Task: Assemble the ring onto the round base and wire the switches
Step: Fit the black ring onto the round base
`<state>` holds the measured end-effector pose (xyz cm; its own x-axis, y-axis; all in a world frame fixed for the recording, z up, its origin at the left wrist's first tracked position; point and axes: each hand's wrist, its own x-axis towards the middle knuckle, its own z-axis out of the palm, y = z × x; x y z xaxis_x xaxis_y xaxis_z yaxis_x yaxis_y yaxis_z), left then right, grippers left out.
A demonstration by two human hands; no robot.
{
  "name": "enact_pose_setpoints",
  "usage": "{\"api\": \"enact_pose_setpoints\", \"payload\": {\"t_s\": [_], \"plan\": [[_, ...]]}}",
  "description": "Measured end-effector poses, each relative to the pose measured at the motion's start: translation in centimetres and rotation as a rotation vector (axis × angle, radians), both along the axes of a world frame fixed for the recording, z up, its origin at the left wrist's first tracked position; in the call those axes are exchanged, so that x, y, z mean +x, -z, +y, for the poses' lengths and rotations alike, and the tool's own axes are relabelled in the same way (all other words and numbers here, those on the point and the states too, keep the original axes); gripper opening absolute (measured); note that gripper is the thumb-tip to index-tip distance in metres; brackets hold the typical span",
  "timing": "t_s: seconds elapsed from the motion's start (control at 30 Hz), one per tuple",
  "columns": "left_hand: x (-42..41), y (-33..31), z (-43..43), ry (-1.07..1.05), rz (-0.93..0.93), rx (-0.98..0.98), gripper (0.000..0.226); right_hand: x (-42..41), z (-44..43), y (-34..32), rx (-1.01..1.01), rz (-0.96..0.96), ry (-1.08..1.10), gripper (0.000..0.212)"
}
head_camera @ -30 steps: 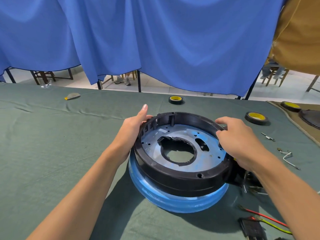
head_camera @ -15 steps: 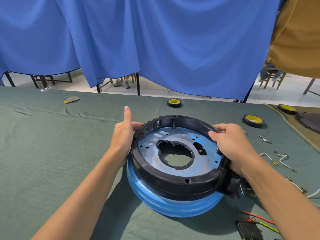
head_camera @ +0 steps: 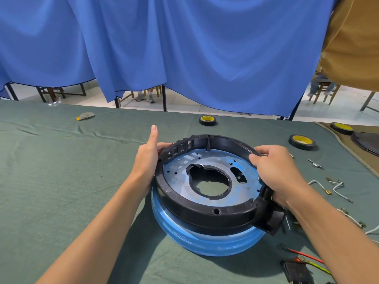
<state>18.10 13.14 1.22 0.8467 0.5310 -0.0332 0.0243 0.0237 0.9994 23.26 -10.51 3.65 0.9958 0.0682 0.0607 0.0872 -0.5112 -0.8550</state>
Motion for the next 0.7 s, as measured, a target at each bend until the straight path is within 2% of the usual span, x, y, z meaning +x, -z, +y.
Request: {"api": "enact_pose_setpoints", "payload": {"t_s": [0.43, 0.7], "plan": [[-0.21, 0.02, 0.31, -0.014, -0.009, -0.020, 0.071, 0.11, -0.29, 0.07, 0.003, -0.015, -0.037, 0.014], [-0.11, -0.36, 0.18, -0.016, 0.001, 0.023, 0.038, 0.11, -0.48, 0.09, -0.031, -0.036, -0.040, 0.020]]}}
